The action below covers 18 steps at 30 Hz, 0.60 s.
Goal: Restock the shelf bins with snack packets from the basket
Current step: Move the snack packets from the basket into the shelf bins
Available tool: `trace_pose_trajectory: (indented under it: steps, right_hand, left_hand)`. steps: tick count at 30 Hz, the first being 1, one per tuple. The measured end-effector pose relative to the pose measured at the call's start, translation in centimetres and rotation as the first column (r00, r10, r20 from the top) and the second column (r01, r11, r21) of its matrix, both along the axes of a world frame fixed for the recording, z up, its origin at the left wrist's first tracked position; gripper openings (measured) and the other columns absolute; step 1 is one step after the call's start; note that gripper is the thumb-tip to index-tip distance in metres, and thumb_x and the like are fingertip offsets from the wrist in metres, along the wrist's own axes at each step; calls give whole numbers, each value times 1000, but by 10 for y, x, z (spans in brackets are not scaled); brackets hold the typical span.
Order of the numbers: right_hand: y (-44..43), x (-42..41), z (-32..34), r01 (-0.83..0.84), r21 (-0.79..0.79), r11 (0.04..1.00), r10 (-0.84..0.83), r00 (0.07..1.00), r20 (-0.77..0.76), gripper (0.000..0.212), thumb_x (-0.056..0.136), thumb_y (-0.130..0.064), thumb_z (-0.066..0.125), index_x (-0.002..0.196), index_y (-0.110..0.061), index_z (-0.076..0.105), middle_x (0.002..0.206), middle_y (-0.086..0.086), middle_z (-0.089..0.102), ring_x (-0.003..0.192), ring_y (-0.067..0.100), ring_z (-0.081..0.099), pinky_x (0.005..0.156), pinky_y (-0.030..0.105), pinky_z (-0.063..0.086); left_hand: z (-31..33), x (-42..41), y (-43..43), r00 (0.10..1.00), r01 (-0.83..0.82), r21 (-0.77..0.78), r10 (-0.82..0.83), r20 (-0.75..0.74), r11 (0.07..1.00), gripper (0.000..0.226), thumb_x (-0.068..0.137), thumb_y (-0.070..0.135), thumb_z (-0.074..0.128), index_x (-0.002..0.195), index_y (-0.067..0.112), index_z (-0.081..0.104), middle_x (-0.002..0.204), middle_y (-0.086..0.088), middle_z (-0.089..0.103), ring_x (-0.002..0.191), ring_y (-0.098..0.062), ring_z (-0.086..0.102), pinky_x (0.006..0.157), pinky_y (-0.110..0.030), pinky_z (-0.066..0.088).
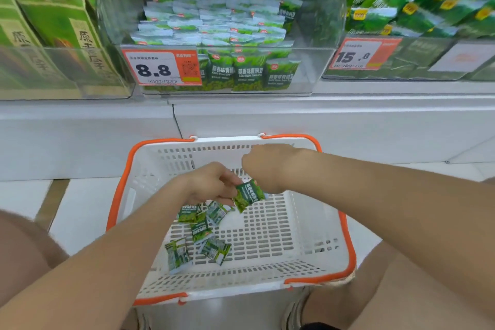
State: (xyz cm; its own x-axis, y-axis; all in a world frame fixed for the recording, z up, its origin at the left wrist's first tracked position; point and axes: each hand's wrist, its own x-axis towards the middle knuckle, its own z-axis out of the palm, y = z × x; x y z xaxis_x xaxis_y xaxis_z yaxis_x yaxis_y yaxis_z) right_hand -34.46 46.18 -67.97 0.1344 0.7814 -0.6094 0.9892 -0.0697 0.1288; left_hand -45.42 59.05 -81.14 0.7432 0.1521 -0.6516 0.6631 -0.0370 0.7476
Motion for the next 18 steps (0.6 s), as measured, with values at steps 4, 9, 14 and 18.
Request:
trace_pose_trajectory:
  steps: [4,9,14,18]
  right_hand:
    - [-12,33,18,300,155,941,-272,946,-178,39,94,-27,68,126,-8,55,114,12,63,93,27,60,81,34,53]
    - [-15,52,40,572,275,773,-398,774,-493,23,87,-17,79,109,-18,70,83,1,78,68,7,69,57,19,45]
    - [-12,44,55,541,409,735,-317,807,-499,10,91,-30,74,86,-21,73,67,-4,63,61,9,54,53,27,37]
    - [-5,35,86,405,633,660,-199,906,-373,39,87,-32,71,64,-11,47,56,6,37,56,19,33,58,39,37]
  left_hand:
    - [46,1,-7,959,-135,-213,181,216,968,26,96,-12,64,118,-1,73,110,-15,60,106,-32,73,94,-32,61]
    - [72,-2,-7,883,-225,-321,332,331,920,31,93,-16,64,122,-6,70,123,-24,64,107,-34,72,90,-32,62]
    - [104,4,-5,829,-284,-156,325,455,946,23,81,-7,71,97,7,79,111,-27,64,97,-35,73,86,-40,64]
    - [141,21,-13,656,-512,206,224,720,834,18,83,7,55,86,12,72,85,-13,70,70,-29,71,66,-46,61]
